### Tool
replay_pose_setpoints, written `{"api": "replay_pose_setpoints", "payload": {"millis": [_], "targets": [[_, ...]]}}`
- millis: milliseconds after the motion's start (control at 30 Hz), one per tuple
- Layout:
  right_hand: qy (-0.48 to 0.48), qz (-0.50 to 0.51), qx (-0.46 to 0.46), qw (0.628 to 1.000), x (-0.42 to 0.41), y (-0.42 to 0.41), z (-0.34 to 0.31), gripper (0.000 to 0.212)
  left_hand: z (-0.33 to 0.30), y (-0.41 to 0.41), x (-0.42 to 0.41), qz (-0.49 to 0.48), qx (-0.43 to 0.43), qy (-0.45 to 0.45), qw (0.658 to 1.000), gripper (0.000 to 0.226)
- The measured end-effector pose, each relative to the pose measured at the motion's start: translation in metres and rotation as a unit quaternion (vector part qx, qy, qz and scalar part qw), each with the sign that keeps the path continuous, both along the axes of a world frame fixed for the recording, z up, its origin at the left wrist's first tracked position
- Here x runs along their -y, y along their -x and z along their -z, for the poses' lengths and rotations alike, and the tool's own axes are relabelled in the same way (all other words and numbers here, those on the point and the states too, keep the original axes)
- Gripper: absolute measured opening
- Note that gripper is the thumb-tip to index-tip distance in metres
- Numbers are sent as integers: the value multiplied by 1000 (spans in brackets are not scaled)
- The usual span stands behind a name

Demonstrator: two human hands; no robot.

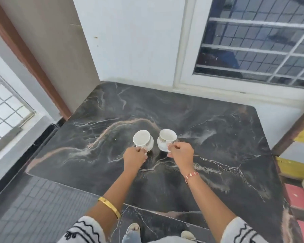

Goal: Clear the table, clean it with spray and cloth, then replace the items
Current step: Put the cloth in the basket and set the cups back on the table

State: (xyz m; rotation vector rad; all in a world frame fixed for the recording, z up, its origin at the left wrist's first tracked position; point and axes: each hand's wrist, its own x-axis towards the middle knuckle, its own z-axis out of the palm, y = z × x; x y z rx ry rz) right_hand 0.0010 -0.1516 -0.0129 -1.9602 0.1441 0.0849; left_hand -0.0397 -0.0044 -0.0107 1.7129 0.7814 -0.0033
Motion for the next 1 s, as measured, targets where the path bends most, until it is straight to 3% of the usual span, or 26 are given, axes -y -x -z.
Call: {"api": "replay_pose_setpoints", "payload": {"millis": [167,400,1000], "targets": [[27,87,-19,996,-11,-12,13,21,15,-20,-48,74,-10,-50,996,32],[55,176,-21,983,-2,-12,24,32,23,-38,-86,161,-28,-186,969,34],[81,229,-59,968,5,-11,39,23,33,-49,-98,167,5,-196,966,37]]}}
